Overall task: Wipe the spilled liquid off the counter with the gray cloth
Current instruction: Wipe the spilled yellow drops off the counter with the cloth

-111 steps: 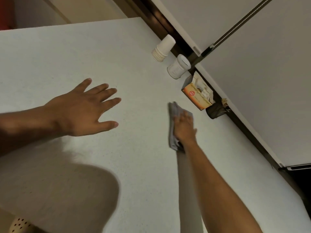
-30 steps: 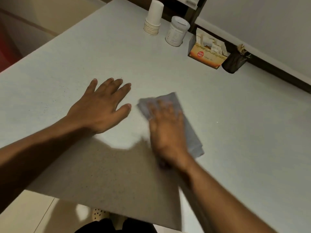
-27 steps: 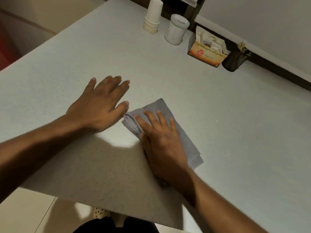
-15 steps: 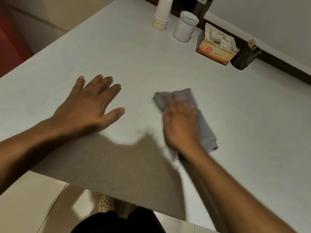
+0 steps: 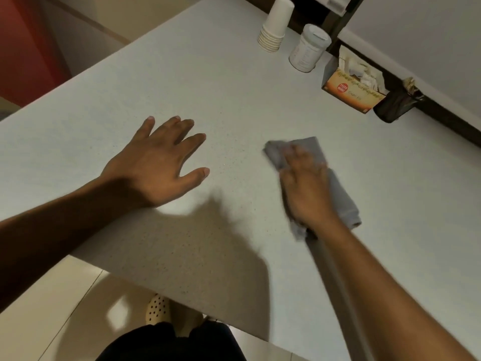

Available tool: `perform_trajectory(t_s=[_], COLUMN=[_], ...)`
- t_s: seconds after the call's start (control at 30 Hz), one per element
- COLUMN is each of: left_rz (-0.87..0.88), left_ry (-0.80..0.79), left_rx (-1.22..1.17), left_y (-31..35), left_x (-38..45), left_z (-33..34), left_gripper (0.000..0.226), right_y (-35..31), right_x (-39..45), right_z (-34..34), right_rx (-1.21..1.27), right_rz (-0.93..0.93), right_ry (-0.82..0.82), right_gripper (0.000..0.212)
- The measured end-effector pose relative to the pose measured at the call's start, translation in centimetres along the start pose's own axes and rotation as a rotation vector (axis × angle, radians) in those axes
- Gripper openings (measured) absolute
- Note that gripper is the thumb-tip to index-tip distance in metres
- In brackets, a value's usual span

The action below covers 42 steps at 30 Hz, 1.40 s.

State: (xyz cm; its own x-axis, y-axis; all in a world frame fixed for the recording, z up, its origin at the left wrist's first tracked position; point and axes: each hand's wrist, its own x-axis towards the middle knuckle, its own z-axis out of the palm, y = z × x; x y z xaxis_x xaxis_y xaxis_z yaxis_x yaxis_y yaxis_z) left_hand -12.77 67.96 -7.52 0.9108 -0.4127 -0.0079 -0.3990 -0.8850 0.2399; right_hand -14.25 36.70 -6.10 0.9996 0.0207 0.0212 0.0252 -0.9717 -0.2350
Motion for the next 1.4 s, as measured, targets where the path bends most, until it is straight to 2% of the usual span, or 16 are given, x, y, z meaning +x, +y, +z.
perform_trajectory(t_s=[0.1,0.17,0.27,0.33,0.5,0.57,0.73,0.8,0.87,0.93,1.03,1.1,1.23,1.3,1.4], left_rz=[-0.006,-0.003,0.001,-0.014,-0.044,-0.057,-0.066,-0.06,-0.051,-0.05,-0.061,-0.06,-0.061,-0.072,-0.054], left_ry=[0.003,0.003,-0.012,-0.011,-0.009,-0.019,-0.052,-0.054,-0.065,-0.071,-0.064,-0.06,-0.035,-0.061,-0.079], left_rx=[0.014,0.013,0.003,-0.002,-0.016,-0.026,-0.033,-0.036,-0.035,-0.037,-0.039,-0.044,-0.029,0.0,-0.006], left_y=[-0.1,-0.3,-0.4,-0.3,0.0,0.0,0.3,0.3,0.2,0.1,0.2,0.3,0.6,0.6,0.3], left_x=[0.1,0.1,0.3,0.3,0.1,0.1,0.2,0.2,0.2,0.2,0.2,0.2,0.2,0.2,0.3], left_z=[0.2,0.4,0.5,0.4,0.2,0.2,0.0,0.0,0.0,-0.1,-0.1,-0.1,-0.4,-0.4,-0.4], left_gripper=[0.085,0.085,0.086,0.085,0.086,0.086,0.085,0.082,0.081,0.08,0.079,0.079,0.079,0.079,0.08], right_y=[-5.1,-5.8,-4.9,-4.2,-3.6,-4.8,-8.2,-7.6,-6.4,-5.2,-6.7,-10.8,-17.0,-15.9,-9.2], right_x=[-8.4,-11.3,-9.0,-4.1,11.9,13.0,3.1,3.0,7.2,13.0,19.4,20.1,16.9,17.1,19.3], right_z=[0.1,-0.3,-0.6,-0.5,0.8,1.6,2.2,2.4,2.4,1.8,1.7,2.8,4.9,4.0,2.6], right_rx=[0.031,0.04,-0.043,-0.005,-0.004,-0.029,0.027,0.034,-0.009,-0.037,0.001,0.048,-0.042,-0.004,0.012], right_rz=[-0.295,-0.365,-0.435,-0.409,-0.172,-0.157,-0.351,-0.358,-0.281,-0.128,0.022,-0.079,-0.458,-0.521,-0.495], right_ry=[-0.167,-0.265,-0.262,-0.216,-0.09,-0.073,-0.088,-0.079,-0.052,-0.018,0.006,-0.021,-0.129,-0.15,-0.086], right_gripper=[0.051,0.05,0.049,0.052,0.054,0.054,0.052,0.051,0.052,0.053,0.052,0.053,0.053,0.051,0.049])
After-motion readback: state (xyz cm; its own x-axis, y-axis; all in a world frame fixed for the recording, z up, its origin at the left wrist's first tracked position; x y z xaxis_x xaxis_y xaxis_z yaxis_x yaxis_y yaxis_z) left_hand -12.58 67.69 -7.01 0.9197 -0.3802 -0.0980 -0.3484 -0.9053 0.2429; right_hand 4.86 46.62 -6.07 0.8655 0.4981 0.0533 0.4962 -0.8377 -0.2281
